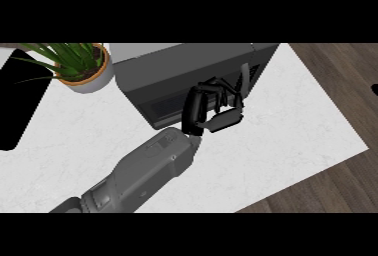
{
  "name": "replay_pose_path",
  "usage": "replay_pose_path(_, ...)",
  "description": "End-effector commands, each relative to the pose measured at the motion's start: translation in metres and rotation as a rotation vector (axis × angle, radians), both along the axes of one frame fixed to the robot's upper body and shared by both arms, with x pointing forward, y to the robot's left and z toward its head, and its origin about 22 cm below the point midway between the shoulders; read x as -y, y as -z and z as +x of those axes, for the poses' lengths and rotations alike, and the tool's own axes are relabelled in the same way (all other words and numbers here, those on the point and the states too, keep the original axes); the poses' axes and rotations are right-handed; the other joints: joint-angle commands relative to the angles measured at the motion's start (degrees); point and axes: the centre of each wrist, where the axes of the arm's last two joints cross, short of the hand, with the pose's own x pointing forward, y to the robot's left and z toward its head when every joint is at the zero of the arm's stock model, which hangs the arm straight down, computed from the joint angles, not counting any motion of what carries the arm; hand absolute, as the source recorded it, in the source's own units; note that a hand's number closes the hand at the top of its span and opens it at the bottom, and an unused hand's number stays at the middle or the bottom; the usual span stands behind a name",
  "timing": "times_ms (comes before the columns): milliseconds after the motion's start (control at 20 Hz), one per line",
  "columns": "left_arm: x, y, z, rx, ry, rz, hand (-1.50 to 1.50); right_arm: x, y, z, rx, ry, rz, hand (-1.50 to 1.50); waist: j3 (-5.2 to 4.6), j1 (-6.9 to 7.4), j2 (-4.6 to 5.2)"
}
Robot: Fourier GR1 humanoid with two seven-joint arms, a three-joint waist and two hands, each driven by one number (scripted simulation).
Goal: Pick up the milk, place it into the microwave and close the microwave
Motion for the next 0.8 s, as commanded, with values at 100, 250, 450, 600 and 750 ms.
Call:
replay_pose_path(100,-0.004,-0.010,0.020,-0.031,-0.034,0.003,1.50,0.000,-0.005,0.001,-0.007,-0.043,-0.001,-1.50,-0.11,-0.25,0.97)
replay_pose_path(250,-0.003,-0.009,0.019,-0.025,-0.024,0.007,1.50,-0.004,-0.010,0.001,0.000,-0.078,-0.002,-1.50,-0.16,-0.27,0.93)
replay_pose_path(450,-0.004,-0.007,0.019,-0.019,-0.034,0.012,1.50,0.004,-0.011,0.001,-0.012,-0.065,-0.011,-1.50,-0.03,-0.42,1.05)
replay_pose_path(600,-0.004,-0.008,0.019,-0.018,-0.040,-0.008,1.50,0.001,-0.010,0.001,-0.016,-0.078,0.003,-1.50,-0.10,-0.78,1.13)
replay_pose_path(750,-0.003,-0.007,0.019,-0.006,-0.037,-0.003,1.50,0.005,-0.017,0.002,-0.008,-0.081,-0.022,-1.50,-0.07,-0.66,1.19)
